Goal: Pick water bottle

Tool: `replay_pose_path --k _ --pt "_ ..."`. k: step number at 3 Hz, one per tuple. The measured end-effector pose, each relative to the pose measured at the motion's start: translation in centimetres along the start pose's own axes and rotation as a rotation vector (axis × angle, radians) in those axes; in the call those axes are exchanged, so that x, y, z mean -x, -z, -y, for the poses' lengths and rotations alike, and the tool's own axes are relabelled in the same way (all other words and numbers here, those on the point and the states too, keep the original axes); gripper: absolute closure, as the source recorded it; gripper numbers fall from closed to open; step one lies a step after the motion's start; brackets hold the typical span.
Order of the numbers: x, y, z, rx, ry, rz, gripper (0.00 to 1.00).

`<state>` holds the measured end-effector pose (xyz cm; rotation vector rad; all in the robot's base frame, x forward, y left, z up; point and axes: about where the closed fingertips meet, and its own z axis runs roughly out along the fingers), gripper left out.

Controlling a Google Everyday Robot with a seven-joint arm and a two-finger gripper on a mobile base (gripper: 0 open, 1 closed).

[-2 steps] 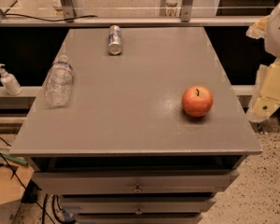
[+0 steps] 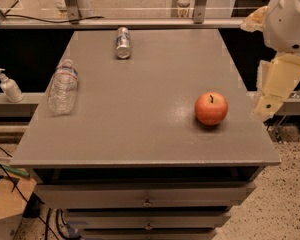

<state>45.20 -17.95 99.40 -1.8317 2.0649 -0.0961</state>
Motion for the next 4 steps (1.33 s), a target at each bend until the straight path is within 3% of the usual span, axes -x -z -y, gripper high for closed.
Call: replay_pose_path --k 1,2,4 --pt "0.0 0.0 0.0 0.0 0.0 0.0 0.0" --pt "2.2 -1.4 0.7 0.033 0.082 0.023 0.0" --pt "11.0 -5.7 2.5 0.143 0.466 0.017 0.0"
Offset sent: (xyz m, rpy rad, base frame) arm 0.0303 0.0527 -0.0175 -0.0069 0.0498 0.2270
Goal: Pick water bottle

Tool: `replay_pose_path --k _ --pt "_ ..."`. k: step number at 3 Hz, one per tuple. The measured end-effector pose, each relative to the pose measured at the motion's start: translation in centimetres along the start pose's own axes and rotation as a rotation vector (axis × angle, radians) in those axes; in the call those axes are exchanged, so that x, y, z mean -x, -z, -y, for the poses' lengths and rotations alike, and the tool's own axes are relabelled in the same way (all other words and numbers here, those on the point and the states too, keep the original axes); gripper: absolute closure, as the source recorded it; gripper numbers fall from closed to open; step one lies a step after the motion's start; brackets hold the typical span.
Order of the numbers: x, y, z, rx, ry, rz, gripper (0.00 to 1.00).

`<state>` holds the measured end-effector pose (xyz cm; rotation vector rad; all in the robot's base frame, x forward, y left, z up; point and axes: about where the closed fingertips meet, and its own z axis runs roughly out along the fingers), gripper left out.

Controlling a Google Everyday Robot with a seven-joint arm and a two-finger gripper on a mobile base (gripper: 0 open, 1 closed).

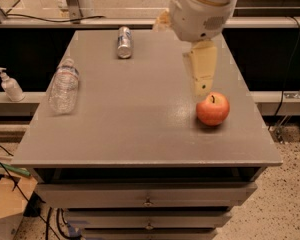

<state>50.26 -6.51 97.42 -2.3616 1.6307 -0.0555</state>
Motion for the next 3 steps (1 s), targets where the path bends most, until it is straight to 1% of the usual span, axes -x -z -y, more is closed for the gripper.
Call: replay_pose_path --k 1,2,3 --pt "5.5 -1.7 3.9 0.012 0.184 0.036 0.0" --pt "6.8 -1.9 4.8 -0.008 0.209 0.049 0.0" --pt "7.5 -3.0 5.9 -0.013 0.241 0.079 0.0"
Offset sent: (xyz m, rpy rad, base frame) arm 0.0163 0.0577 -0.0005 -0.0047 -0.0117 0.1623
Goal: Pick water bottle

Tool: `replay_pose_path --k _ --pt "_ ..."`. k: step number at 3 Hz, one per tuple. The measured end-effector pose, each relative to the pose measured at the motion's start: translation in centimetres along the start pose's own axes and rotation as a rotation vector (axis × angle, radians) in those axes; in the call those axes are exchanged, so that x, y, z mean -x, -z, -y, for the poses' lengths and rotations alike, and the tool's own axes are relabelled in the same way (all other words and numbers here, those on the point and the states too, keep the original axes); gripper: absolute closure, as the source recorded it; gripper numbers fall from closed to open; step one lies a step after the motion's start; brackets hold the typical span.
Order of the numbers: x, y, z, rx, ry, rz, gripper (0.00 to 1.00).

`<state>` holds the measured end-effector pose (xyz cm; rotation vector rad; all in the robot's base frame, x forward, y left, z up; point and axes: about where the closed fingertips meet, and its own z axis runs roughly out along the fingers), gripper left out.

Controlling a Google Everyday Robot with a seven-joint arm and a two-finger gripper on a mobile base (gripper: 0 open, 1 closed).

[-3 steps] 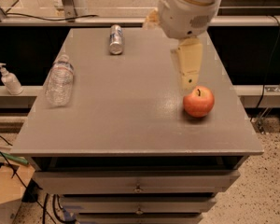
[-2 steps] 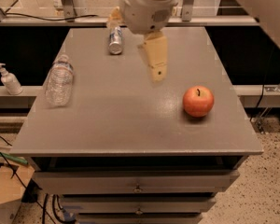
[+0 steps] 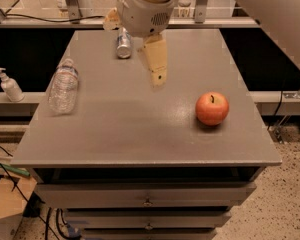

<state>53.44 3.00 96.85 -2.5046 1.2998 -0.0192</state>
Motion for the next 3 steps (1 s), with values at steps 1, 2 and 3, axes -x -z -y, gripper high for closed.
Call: replay_pose_path --k 1,2,3 --pt "1.1 -2.0 2.8 0.009 0.12 0.026 0.0" --pt "2.9 -4.4 6.1 0.026 0.267 0.032 0.0" --pt "5.6 -7.8 11.2 0.007 0.383 0.048 0.0"
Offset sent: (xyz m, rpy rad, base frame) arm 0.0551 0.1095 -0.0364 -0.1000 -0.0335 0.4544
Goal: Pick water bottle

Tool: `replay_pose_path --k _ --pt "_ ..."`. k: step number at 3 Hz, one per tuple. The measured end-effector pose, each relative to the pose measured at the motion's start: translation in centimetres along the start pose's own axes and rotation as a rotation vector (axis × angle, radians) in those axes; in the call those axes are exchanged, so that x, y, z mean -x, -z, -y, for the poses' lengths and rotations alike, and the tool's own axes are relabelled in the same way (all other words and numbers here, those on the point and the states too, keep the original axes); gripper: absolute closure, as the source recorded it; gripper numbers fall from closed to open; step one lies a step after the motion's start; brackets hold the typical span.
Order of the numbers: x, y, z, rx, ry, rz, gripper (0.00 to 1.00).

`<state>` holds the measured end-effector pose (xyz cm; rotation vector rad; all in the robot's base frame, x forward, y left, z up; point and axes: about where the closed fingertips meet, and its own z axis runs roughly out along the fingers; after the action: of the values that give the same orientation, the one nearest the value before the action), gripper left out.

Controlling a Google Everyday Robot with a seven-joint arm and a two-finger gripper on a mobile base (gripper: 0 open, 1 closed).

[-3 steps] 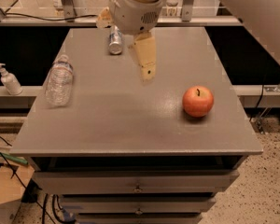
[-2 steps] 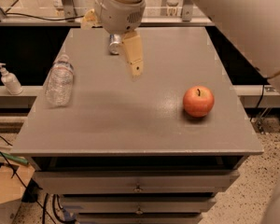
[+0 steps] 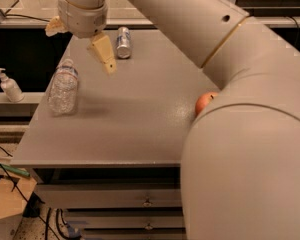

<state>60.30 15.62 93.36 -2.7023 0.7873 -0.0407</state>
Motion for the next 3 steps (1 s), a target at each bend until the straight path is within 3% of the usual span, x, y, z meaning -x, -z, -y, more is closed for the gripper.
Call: replay_pose_path --k 1,3 --pt "0.0 -0.2 0.5 -0.011 0.002 0.001 0.0" --pt "0.3 -4.1 1.7 -0.018 0.024 0.065 0.0"
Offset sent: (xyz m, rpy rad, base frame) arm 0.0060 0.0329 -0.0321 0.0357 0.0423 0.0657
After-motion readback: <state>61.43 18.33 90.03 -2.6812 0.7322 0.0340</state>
